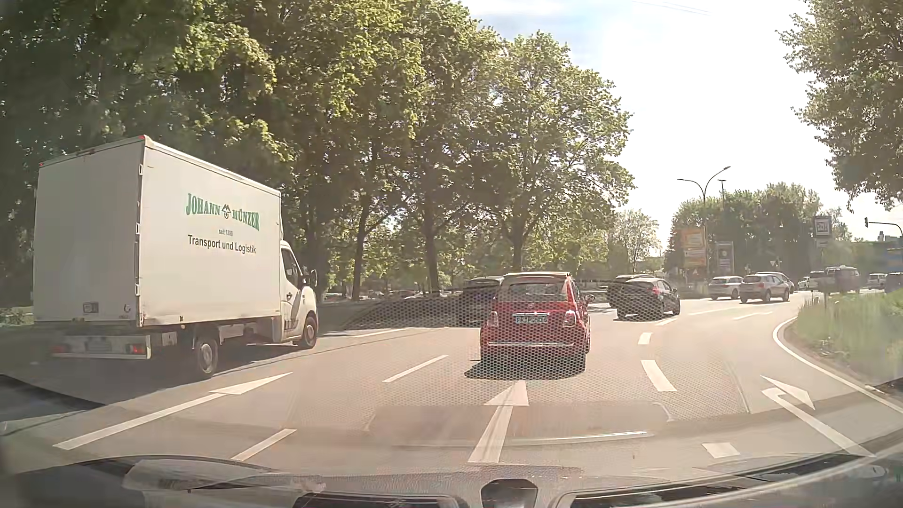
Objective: Follow the waypoints while adhering to traffic rules and regulations
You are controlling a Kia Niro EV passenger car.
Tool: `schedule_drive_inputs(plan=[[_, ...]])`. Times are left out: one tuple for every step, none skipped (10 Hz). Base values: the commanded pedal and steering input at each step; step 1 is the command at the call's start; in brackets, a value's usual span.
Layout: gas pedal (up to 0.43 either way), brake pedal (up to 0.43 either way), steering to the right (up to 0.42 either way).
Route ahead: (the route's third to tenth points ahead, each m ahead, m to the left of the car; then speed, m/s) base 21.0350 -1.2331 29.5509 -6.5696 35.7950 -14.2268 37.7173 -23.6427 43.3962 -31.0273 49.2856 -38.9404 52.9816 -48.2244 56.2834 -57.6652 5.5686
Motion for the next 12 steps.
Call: schedule_drive_inputs(plan=[[0.039, 0.000, 0.075], [0.039, 0.000, 0.075], [0.039, 0.000, 0.076], [0.039, 0.000, 0.076], [0.039, 0.000, 0.077], [0.039, 0.000, 0.078], [0.039, 0.000, 0.079], [0.039, 0.000, 0.079], [0.039, 0.000, 0.080], [0.047, 0.000, 0.081], [0.059, 0.000, 0.085], [0.059, 0.000, 0.087]])
